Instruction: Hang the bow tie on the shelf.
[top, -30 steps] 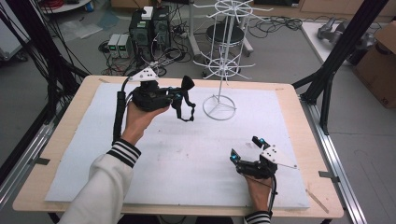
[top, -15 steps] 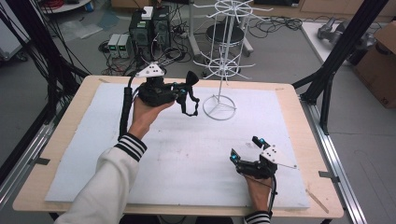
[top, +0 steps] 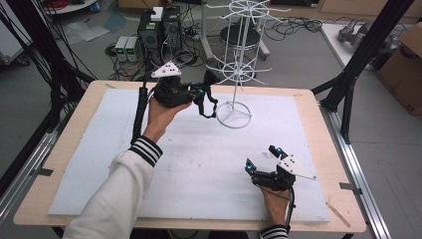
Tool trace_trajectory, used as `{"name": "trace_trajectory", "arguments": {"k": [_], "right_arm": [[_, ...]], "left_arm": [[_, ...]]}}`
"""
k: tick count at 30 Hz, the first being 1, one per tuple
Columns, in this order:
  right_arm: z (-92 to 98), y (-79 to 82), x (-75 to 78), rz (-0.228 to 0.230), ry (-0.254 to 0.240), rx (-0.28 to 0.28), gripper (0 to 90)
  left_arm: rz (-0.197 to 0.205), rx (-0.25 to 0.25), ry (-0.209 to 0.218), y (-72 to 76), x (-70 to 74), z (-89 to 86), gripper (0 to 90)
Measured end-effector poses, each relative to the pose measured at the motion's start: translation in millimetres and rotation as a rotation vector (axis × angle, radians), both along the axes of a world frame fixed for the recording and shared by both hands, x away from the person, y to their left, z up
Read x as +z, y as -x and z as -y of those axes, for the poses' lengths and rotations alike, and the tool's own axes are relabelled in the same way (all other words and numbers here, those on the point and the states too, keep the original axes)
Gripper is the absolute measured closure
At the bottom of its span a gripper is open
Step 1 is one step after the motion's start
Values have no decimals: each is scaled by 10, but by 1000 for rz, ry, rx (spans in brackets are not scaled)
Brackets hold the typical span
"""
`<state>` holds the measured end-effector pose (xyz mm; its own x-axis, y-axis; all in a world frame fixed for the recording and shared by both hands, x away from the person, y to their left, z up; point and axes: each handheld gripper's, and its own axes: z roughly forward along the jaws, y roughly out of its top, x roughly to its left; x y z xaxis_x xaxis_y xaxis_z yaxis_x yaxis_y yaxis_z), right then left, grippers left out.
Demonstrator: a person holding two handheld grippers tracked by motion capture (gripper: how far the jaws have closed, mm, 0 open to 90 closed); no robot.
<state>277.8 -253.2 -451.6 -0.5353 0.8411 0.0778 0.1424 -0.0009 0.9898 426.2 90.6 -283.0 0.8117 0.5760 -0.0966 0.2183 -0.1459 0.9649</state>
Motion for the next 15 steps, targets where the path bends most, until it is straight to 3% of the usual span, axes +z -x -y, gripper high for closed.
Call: {"name": "trace_trajectory", "arguments": {"k": [8,15], "right_arm": [[-1,0,-1,0,0,-2,10],[-1,1,-1,-4,-1,-3,10]], "left_arm": [[6,-7,23,-84,25,72,759],[18,-15,17,-156,89,138,759]]}}
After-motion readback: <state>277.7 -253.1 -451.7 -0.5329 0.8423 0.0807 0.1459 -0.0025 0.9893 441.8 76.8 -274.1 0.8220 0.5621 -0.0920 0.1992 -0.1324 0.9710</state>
